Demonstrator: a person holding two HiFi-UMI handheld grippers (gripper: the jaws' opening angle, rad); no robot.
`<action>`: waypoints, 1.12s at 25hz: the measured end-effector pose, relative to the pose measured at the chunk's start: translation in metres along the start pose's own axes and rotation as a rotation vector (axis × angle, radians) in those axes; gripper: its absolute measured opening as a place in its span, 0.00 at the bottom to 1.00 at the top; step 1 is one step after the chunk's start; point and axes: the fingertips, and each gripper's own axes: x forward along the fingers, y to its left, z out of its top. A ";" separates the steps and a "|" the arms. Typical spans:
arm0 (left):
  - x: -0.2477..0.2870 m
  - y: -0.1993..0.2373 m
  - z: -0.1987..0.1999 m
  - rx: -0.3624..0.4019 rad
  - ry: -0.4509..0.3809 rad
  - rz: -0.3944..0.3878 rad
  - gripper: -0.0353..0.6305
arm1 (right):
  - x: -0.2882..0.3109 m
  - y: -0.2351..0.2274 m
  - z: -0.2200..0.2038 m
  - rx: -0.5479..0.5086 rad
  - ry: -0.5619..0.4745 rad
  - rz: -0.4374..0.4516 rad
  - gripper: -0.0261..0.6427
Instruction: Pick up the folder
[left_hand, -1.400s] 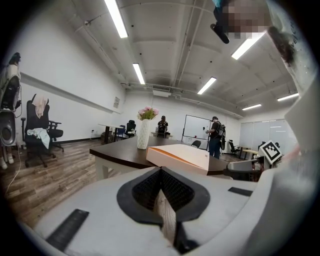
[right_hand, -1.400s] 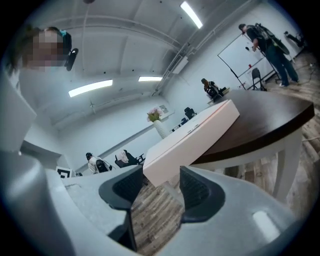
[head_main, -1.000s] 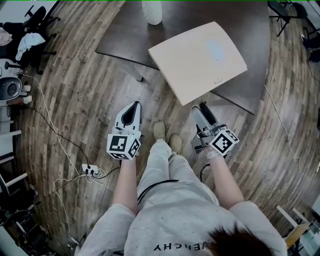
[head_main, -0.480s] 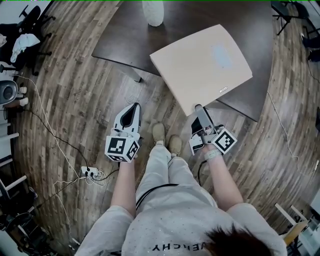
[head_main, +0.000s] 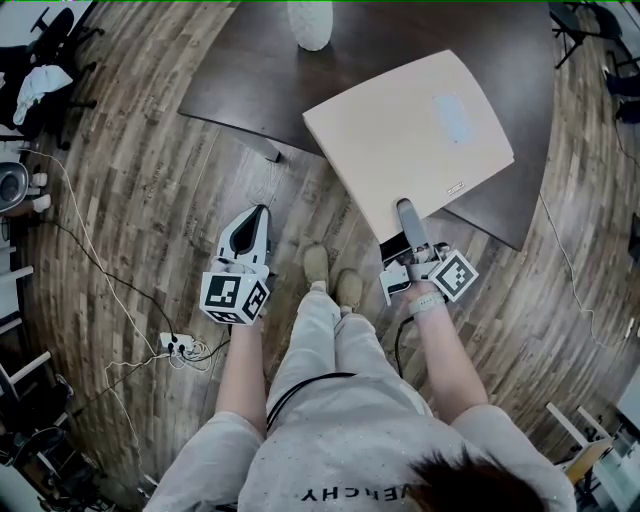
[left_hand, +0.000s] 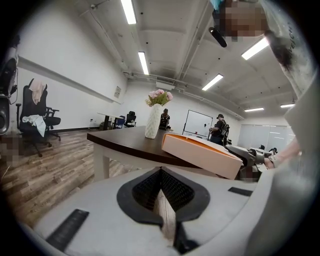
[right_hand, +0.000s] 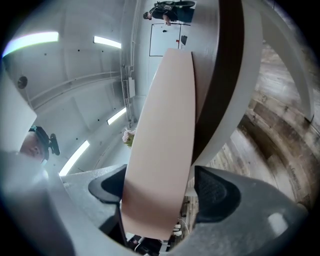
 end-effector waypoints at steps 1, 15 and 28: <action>0.001 0.002 -0.002 -0.004 0.001 0.000 0.05 | 0.002 -0.001 0.001 0.010 -0.005 0.005 0.64; -0.002 0.006 -0.017 -0.028 0.011 0.003 0.05 | 0.020 0.006 -0.001 0.114 -0.015 0.071 0.49; -0.012 0.009 -0.011 -0.023 -0.008 0.008 0.05 | 0.018 0.019 0.004 0.053 -0.036 0.062 0.44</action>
